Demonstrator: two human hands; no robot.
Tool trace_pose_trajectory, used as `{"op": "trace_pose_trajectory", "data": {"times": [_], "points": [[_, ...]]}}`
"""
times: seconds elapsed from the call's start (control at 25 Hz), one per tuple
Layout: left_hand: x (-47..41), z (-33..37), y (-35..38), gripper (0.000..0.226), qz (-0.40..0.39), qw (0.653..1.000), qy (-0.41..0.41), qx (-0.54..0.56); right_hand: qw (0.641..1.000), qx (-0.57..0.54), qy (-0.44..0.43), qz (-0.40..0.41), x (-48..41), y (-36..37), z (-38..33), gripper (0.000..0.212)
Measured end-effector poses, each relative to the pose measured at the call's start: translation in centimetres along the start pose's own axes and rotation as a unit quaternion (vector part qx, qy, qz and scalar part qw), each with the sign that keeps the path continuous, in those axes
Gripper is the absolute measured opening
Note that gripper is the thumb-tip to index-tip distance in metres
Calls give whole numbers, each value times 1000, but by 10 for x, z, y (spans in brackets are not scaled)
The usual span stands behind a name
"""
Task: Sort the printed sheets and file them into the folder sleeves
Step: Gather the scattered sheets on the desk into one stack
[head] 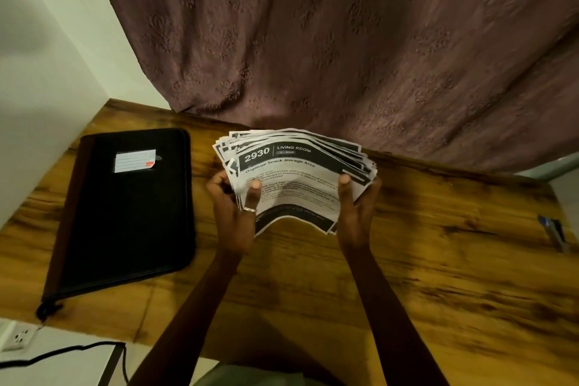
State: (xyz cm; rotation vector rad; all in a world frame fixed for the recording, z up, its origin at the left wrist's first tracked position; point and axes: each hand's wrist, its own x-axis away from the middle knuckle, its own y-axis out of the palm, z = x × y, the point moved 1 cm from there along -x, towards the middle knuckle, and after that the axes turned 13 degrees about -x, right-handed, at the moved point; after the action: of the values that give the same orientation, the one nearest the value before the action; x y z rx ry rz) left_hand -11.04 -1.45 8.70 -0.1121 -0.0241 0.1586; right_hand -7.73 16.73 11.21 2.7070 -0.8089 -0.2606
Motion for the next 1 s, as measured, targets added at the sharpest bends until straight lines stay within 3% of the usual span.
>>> {"op": "trace_pose_trajectory", "data": {"times": [0.12, 0.16, 0.24, 0.32, 0.44, 0.56, 0.76, 1.0], "points": [[-2, 23, -7, 47, 5, 999, 35, 19, 999, 16, -46, 5, -9, -7, -8, 61], [-4, 30, -8, 43, 4, 998, 50, 40, 999, 13, -53, 4, -13, -8, -11, 57], [-8, 46, -8, 41, 3, 995, 85, 60, 998, 4, -62, -9, -19, -5, -20, 28], [-12, 59, -5, 40, 9, 992, 110, 64, 996, -5, -81, -21, -25, 1, -28, 20], [-12, 83, 3, 49, 47, 994, 82, 54, 988, 41, -150, -15, -24, 13, -36, 40], [-15, 94, 8, 58, 88, 994, 55, 17, 977, 79, -192, 40, -20, 24, -42, 51], [-21, 86, 6, 35, 100, 991, 81, 29, 975, 52, -191, 97, -23, 29, -42, 24], [-27, 79, 4, 25, 98, 990, 97, 29, 975, 68, -185, 98, -27, 28, -43, 17]]}}
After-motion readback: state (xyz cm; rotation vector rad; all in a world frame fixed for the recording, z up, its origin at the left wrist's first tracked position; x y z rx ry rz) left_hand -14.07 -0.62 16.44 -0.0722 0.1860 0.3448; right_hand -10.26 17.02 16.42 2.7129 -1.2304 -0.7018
